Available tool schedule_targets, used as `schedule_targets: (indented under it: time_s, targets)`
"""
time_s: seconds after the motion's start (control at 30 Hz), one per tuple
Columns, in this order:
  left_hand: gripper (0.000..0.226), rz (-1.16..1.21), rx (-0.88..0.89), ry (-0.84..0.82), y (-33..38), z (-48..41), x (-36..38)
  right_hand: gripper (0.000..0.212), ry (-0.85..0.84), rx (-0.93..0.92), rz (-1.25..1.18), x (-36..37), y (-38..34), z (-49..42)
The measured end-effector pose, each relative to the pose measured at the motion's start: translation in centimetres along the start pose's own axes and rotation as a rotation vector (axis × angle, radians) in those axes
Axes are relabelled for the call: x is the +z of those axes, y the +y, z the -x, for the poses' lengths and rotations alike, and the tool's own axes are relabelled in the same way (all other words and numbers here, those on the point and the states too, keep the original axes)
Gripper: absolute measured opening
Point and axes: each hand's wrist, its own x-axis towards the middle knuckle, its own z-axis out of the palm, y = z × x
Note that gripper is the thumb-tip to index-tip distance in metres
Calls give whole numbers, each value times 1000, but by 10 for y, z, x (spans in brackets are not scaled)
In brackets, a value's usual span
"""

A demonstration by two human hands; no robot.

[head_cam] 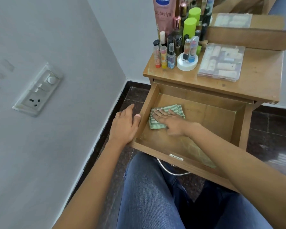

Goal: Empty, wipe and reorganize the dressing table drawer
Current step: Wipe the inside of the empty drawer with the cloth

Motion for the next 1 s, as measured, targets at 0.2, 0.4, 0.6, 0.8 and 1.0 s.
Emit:
schedule_targets:
  time_s: [0.2, 0.4, 0.6, 0.8, 1.0]
  targets:
    - [57, 71, -98, -25, 2, -2, 2, 78, 4, -116, 42, 13, -2, 6]
    - [59, 92, -94, -20, 6, 0, -2, 80, -52, -282, 26, 24, -6, 12]
    - [57, 98, -95, 6, 7, 1, -3, 87, -26, -406, -42, 15, 0, 9]
    - [55, 117, -84, 31, 6, 2, 1, 87, -16, -350, 67, 19, -5, 13]
    - [49, 108, -64, 55, 4, 0, 3, 82, -109, -363, 168, 16, -23, 2]
